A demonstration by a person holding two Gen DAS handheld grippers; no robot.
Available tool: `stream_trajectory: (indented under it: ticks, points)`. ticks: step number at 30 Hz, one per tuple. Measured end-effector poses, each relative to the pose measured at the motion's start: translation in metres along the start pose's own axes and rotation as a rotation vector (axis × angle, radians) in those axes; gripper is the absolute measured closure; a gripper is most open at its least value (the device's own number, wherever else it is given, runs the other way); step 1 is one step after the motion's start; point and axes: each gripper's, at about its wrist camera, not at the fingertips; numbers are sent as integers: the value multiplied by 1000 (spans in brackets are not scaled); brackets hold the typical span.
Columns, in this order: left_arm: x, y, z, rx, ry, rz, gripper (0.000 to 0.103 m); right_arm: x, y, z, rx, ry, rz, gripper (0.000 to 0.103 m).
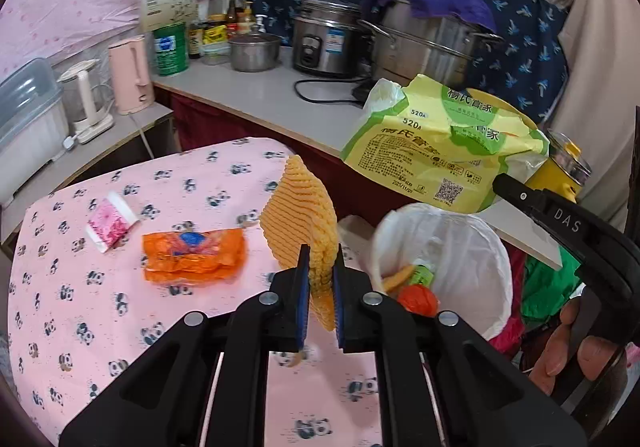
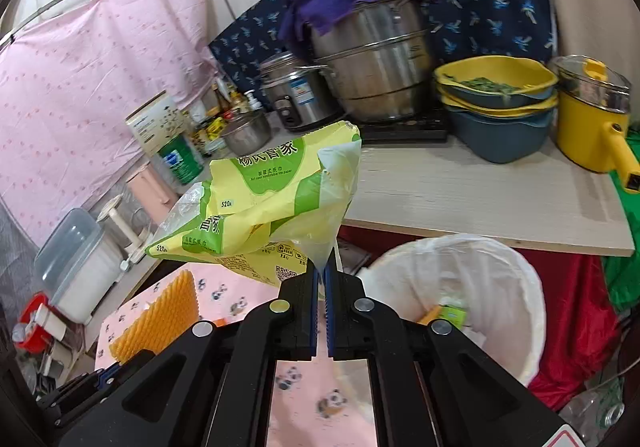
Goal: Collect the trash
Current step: 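Carry the snack bag with the right gripper while the left carries the mesh net over the bin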
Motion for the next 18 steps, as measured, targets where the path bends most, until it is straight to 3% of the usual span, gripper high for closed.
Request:
stream_trajectory:
  ticks: [18]
  points:
    - [53,114,21,68,-144,258,93,-31,141,23,123,-1,211,100]
Point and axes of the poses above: each gripper's, at about its wrist camera, not at the fingertips, and x roughly the way its jaws point, y to its right, z to its underside, and after that the axes turned 7 degrees about y, right-handed
